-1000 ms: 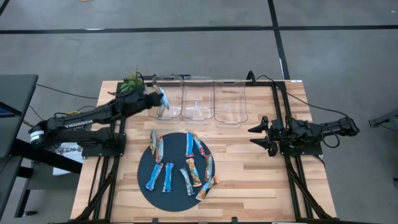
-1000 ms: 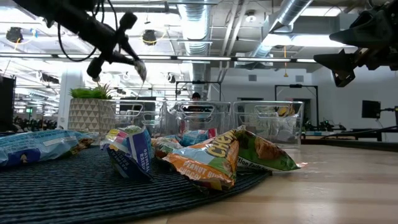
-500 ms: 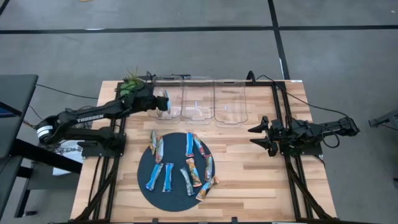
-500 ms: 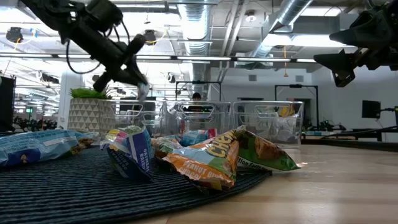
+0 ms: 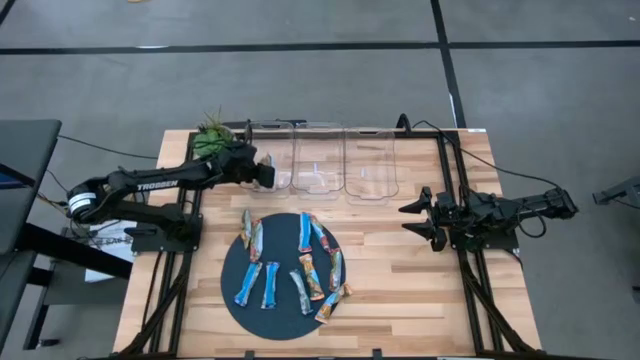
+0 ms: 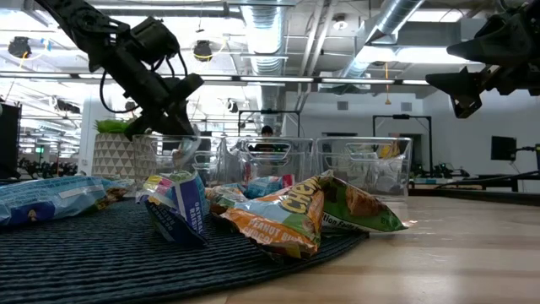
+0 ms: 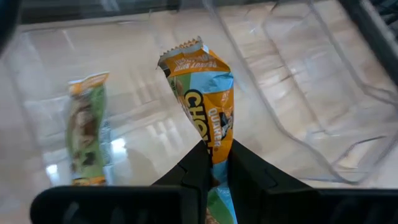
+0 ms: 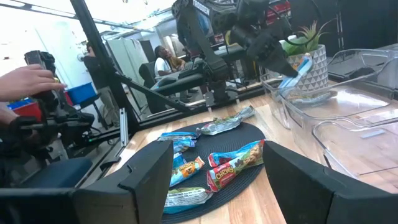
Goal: Pick and place Granola Bars by type
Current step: Put the orange granola bar into the left transparent bin
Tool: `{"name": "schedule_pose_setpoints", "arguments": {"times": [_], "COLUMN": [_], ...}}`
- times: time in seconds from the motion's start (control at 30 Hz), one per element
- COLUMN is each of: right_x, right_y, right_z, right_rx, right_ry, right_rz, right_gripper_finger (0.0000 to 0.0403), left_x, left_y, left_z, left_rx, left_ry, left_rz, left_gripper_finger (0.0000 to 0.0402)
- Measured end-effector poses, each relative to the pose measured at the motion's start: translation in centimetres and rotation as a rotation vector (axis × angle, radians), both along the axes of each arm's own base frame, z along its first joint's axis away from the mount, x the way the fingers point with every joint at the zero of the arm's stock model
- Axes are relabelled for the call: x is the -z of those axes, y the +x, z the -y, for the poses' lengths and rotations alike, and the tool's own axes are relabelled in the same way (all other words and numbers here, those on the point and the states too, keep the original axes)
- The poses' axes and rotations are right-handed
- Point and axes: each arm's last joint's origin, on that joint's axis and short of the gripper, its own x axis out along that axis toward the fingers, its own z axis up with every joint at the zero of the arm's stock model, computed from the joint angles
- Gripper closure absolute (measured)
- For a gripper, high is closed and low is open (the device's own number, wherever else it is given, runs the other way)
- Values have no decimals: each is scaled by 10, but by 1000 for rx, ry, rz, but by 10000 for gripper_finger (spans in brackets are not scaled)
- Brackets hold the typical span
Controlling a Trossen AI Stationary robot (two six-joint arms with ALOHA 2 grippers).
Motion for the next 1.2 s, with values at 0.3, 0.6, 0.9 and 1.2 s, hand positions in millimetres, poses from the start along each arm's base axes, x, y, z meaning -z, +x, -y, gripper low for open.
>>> {"name": "schedule_pose_setpoints", "arguments": {"times": [0.3,0.6,0.9,1.2], "right_x": [0,0,0,0], "right_y": [0,0,0,0], "right_z": [0,0,0,0], "right_rx": [0,0,0,0], "right_ry": [0,0,0,0], "right_rz": [0,0,0,0], "right_gripper_finger": [159,159,159,159], "left_x": [3,-9,-50,-91], "left_y": [-2,4,14,34], "left_z": [1,0,15,61], "left_rx": [-5,44,145,324], "left_ry": [-10,17,67,13], "left_rz": [-41,103,283,332], "left_gripper_finger": [300,267,269,269]}}
